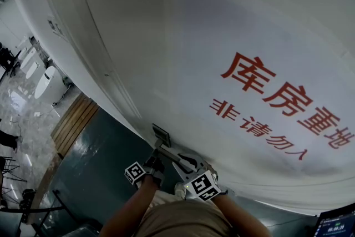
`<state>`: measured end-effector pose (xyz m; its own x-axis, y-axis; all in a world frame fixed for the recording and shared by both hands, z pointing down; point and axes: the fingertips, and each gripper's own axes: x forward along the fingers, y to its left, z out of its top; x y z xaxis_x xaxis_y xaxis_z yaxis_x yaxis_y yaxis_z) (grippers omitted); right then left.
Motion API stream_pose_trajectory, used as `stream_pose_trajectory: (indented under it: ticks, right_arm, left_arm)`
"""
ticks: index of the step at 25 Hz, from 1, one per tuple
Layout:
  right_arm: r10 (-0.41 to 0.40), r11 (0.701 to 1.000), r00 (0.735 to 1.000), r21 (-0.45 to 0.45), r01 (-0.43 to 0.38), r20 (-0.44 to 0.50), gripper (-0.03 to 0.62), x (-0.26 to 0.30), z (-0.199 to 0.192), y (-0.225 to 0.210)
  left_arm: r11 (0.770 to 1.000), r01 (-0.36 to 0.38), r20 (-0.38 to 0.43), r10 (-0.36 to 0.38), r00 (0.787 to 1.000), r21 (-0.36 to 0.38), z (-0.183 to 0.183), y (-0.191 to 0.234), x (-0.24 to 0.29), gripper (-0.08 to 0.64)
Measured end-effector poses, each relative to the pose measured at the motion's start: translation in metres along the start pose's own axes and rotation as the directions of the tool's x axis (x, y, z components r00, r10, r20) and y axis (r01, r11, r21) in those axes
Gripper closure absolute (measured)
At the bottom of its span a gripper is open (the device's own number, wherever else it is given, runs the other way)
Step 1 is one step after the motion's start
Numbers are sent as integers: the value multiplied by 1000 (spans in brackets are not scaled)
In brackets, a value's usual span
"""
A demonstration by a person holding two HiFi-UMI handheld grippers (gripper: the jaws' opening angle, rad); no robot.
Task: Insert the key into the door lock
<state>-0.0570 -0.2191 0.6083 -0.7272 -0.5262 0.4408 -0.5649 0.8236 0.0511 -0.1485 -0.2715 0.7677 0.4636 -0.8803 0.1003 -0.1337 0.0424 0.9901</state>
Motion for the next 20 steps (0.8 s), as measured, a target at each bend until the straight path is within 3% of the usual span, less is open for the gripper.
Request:
stream_pose_trajectory:
  ticks: [3,8,13,20]
  right_arm:
    - [2,1000,1000,2,-2,-4,483,1,0,1]
    - [8,1000,1000,-3,-8,-2,483,4,0,3]
    - [23,1000,1000,3,-23,-11,483,5,-2,12]
    - [17,1000,1000,6,-17,-7,483,1,-4,8]
  left_arm:
    - [1000,2,3,-2,1000,-25,3,2,-1,528]
    - [1000,-18,-24,18,1000,10,-6,-2,2,527]
    - [997,26,12,-26,1000,-71,1,0,1,528]
    - [1000,-2,2,2,1000,-7,-5,0,1,526]
